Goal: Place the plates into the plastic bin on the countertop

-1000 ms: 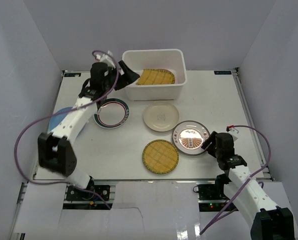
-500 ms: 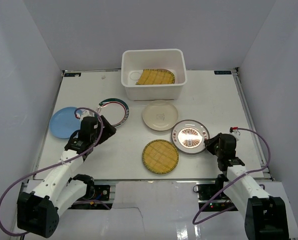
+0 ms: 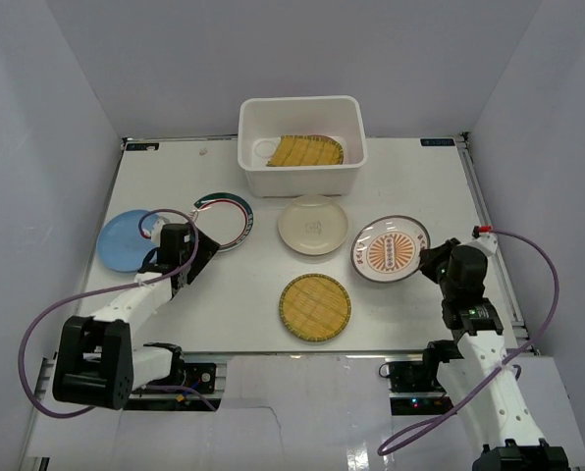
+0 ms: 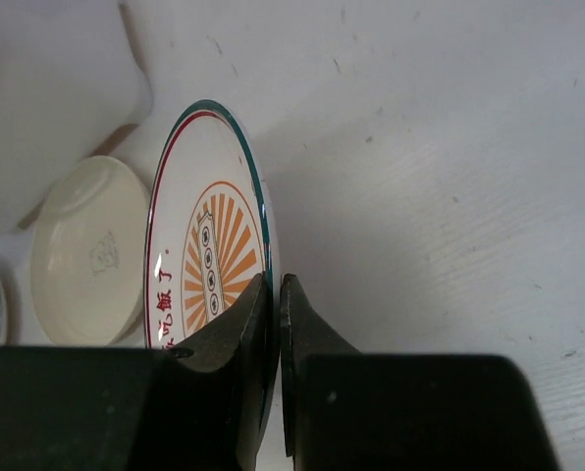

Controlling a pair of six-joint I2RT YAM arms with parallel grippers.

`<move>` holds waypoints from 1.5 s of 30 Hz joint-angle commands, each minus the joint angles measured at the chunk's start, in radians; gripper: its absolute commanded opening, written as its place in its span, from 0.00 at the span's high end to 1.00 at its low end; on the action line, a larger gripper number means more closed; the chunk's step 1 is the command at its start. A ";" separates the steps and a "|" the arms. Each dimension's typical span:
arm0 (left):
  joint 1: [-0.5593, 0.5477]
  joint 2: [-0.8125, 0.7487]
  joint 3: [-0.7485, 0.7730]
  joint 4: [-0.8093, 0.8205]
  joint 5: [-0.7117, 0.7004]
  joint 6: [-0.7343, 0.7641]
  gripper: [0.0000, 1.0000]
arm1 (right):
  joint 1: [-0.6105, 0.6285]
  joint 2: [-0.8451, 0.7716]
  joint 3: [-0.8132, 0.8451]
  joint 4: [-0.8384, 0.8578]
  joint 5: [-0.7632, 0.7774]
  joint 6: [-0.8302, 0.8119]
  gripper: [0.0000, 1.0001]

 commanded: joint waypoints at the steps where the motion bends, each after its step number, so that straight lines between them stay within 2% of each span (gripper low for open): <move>1: 0.019 0.062 0.029 0.117 -0.010 -0.022 0.10 | -0.003 -0.036 0.189 0.023 -0.002 -0.038 0.92; 3: 0.027 0.089 0.034 0.126 -0.021 -0.022 0.15 | -0.003 -0.010 0.256 0.058 -0.062 -0.044 0.92; 5: 0.033 0.121 0.032 0.168 -0.047 -0.032 0.19 | -0.003 0.054 0.289 0.152 -0.212 -0.023 0.92; 7: 0.036 0.144 0.032 0.195 -0.067 -0.046 0.21 | 0.000 0.113 0.315 0.308 -0.339 0.036 0.92; 10: 0.039 0.199 0.043 0.217 -0.073 -0.054 0.22 | 0.032 0.252 0.388 0.426 -0.386 0.085 0.92; 14: 0.044 0.271 0.069 0.229 -0.087 -0.065 0.27 | 0.136 0.528 0.563 0.516 -0.329 0.038 0.92; 16: 0.048 0.300 0.081 0.234 -0.085 -0.068 0.38 | 0.187 0.632 0.649 0.526 -0.295 -0.002 0.92; 17: 0.050 0.305 0.081 0.238 -0.084 -0.068 0.42 | 0.198 0.739 0.739 0.519 -0.288 -0.009 0.92; 18: 0.050 0.308 0.080 0.243 -0.084 -0.068 0.50 | 0.207 0.796 0.788 0.507 -0.285 -0.009 0.92; 21: 0.050 0.307 0.078 0.254 -0.089 -0.065 0.60 | 0.218 0.990 0.971 0.476 -0.282 -0.012 0.92; 23: 0.050 0.308 0.086 0.252 -0.092 -0.055 0.76 | 0.224 1.112 1.058 0.448 -0.259 -0.019 0.92; 26: 0.050 0.304 0.100 0.232 -0.096 -0.036 0.98 | 0.234 1.263 1.276 0.347 -0.234 -0.035 0.92; 31: 0.050 0.216 0.095 0.206 -0.090 0.010 1.00 | 0.254 1.430 1.402 0.269 -0.216 -0.047 0.92; 33: 0.050 0.169 0.082 0.188 -0.072 0.021 1.00 | 0.271 1.466 1.471 0.241 -0.203 -0.074 0.78; 34: 0.050 0.140 0.075 0.180 -0.058 0.032 1.00 | 0.277 1.493 1.491 0.218 -0.208 -0.087 0.67; 35: 0.050 0.073 0.069 0.169 -0.027 0.040 1.00 | 0.282 1.501 1.511 0.206 -0.215 -0.097 0.48; 38: 0.050 -0.093 0.062 0.085 0.019 0.072 1.00 | 0.290 1.493 1.531 0.194 -0.231 -0.131 0.25; 42: 0.050 -0.282 0.084 -0.048 0.098 0.099 1.00 | 0.291 1.418 1.490 0.204 -0.225 -0.182 0.11; 45: 0.050 -0.382 0.127 -0.110 0.195 0.096 1.00 | 0.290 1.316 1.404 0.217 -0.231 -0.219 0.11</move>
